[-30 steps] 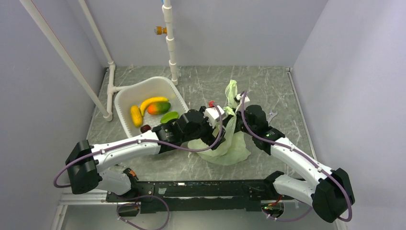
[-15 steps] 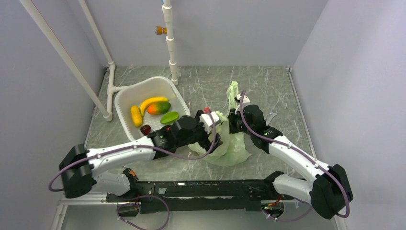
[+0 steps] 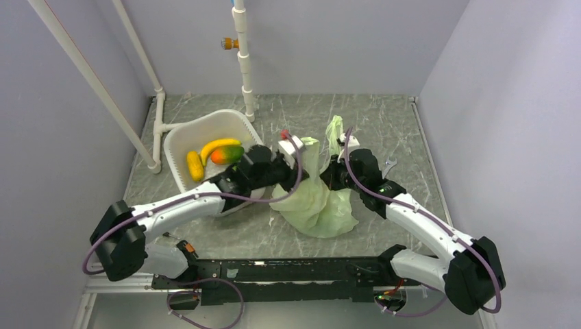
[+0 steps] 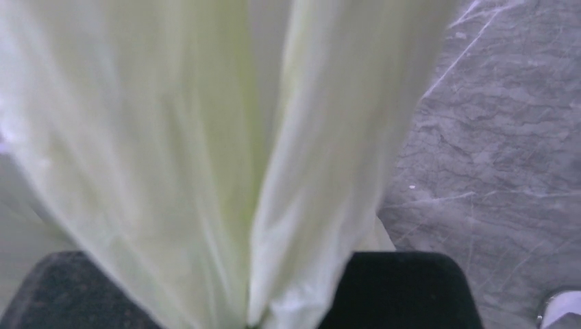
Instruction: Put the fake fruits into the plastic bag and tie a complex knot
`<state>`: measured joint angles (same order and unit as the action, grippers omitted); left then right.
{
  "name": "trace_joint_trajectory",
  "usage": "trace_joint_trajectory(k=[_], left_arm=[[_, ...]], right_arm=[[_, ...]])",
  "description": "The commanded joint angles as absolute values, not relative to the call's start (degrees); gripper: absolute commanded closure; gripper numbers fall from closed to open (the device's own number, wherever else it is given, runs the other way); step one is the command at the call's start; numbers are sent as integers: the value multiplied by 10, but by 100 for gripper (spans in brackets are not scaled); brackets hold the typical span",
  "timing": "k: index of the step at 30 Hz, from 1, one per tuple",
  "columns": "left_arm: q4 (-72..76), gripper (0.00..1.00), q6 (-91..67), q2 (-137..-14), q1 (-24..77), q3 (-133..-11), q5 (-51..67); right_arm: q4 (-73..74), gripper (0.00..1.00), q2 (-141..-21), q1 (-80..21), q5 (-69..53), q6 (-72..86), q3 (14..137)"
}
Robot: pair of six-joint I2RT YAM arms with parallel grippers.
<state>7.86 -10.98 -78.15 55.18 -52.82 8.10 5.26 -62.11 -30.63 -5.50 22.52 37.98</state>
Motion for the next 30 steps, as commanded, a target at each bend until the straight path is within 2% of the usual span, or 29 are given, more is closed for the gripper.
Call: trace_joint_trajectory(k=[1,8,11,14,15,17,18,19,24,30], left_arm=[[136,100,-121,-722,454,-558,250],[170,100,-54,-707,417,-523,414],[185,100,-10,-725,418,-485,422],[194,100,33,-744,418,-471,403],[190,93,22,-745,418,-477,383],[155,40,-21,-738,418,-496,336],[141,10,-37,-726,418,-499,318],[131,2,-51,-712,418,-493,305],[69,1,-110,-642,457,-481,263],[-67,1,-182,-723,558,-580,38]], right_arm=[[113,100,-580,-286,-83,113,405],[147,100,-597,-282,-84,-124,407],[105,100,-625,-282,-57,-185,383],[103,100,-655,-283,-65,-169,390],[108,100,-659,-283,-68,-145,396],[114,100,-659,-284,-68,-100,404],[112,100,-656,-285,-64,-79,406],[111,100,-654,-285,-62,-56,407],[123,100,-643,-285,-60,10,428],[133,100,-634,-289,-49,71,454]])
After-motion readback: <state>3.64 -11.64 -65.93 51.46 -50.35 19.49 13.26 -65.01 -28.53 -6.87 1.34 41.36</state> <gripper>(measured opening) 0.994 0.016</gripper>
